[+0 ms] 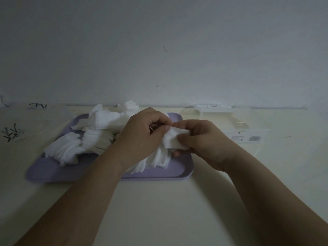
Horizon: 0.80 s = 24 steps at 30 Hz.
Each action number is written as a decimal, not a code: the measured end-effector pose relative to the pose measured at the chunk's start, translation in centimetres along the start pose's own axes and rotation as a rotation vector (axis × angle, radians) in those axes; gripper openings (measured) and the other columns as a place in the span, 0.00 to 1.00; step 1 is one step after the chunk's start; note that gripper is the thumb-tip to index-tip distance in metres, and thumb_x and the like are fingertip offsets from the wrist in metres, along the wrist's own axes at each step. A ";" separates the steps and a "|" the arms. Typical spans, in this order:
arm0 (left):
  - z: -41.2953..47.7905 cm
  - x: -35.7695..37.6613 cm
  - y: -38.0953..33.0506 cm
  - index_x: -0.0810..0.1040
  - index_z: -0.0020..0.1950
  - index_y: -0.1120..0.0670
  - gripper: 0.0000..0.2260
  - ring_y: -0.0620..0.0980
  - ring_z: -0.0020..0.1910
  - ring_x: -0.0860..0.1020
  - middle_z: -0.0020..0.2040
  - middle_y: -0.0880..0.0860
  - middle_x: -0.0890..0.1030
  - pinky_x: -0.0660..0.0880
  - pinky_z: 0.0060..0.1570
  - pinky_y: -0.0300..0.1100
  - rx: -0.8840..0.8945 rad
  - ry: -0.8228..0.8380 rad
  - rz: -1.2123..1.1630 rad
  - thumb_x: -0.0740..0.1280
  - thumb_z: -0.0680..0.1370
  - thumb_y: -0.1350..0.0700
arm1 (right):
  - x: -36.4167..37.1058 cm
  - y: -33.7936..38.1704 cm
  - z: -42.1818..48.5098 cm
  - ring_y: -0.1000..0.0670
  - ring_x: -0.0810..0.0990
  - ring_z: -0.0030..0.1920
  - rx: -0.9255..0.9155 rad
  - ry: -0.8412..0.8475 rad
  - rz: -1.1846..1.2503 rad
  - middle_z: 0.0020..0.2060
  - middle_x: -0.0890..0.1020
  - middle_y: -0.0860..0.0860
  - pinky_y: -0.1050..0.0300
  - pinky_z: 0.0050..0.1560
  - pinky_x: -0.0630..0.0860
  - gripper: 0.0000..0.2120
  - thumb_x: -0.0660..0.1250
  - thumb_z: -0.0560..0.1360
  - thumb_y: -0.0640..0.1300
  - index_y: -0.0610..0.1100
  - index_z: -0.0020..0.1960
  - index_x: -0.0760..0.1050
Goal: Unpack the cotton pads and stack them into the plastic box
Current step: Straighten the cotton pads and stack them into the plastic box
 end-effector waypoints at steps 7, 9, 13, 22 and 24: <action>0.1 0.2 -0.7 0.84 0.46 0.46 0.09 0.41 0.42 0.80 0.44 0.43 0.82 0.71 0.42 0.28 -0.019 -0.041 -0.033 0.73 0.79 0.61 | 0.7 -0.2 0.0 0.40 0.88 0.45 -0.060 -0.087 -0.014 0.49 0.87 0.37 0.49 0.45 0.86 0.17 0.59 0.82 0.25 0.39 0.58 0.84; 0.0 0.3 -1.1 0.84 0.47 0.46 0.09 0.40 0.39 0.80 0.43 0.42 0.84 0.71 0.41 0.27 -0.028 -0.037 -0.048 0.72 0.79 0.61 | 0.8 -0.1 0.0 0.41 0.88 0.45 -0.067 -0.076 -0.001 0.47 0.87 0.38 0.49 0.45 0.86 0.16 0.59 0.82 0.25 0.37 0.58 0.83; -0.1 0.2 -1.4 0.83 0.49 0.48 0.08 0.40 0.39 0.81 0.40 0.40 0.84 0.72 0.40 0.28 -0.025 -0.046 -0.059 0.70 0.80 0.61 | 0.8 -0.3 0.1 0.38 0.88 0.48 -0.075 -0.072 0.033 0.49 0.87 0.36 0.44 0.50 0.87 0.14 0.60 0.83 0.26 0.34 0.61 0.82; -0.1 0.1 -1.1 0.85 0.45 0.46 0.07 0.44 0.34 0.76 0.40 0.43 0.82 0.71 0.38 0.31 -0.026 -0.091 -0.053 0.78 0.75 0.58 | 0.6 -0.3 0.2 0.40 0.88 0.49 -0.051 -0.082 0.087 0.51 0.87 0.36 0.52 0.49 0.85 0.14 0.61 0.83 0.27 0.34 0.60 0.83; 0.0 0.0 -1.0 0.86 0.45 0.49 0.06 0.47 0.37 0.77 0.44 0.44 0.81 0.71 0.40 0.30 0.071 -0.112 0.018 0.78 0.75 0.60 | 0.6 -0.3 0.2 0.41 0.88 0.46 -0.039 -0.086 0.077 0.49 0.88 0.37 0.52 0.48 0.85 0.14 0.60 0.83 0.27 0.35 0.60 0.83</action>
Point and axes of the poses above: each hand's wrist, its own z-axis towards the middle knuckle, its own x-axis out of the palm, y = z × x, the point moved 2 cm from there along z, towards the middle knuckle
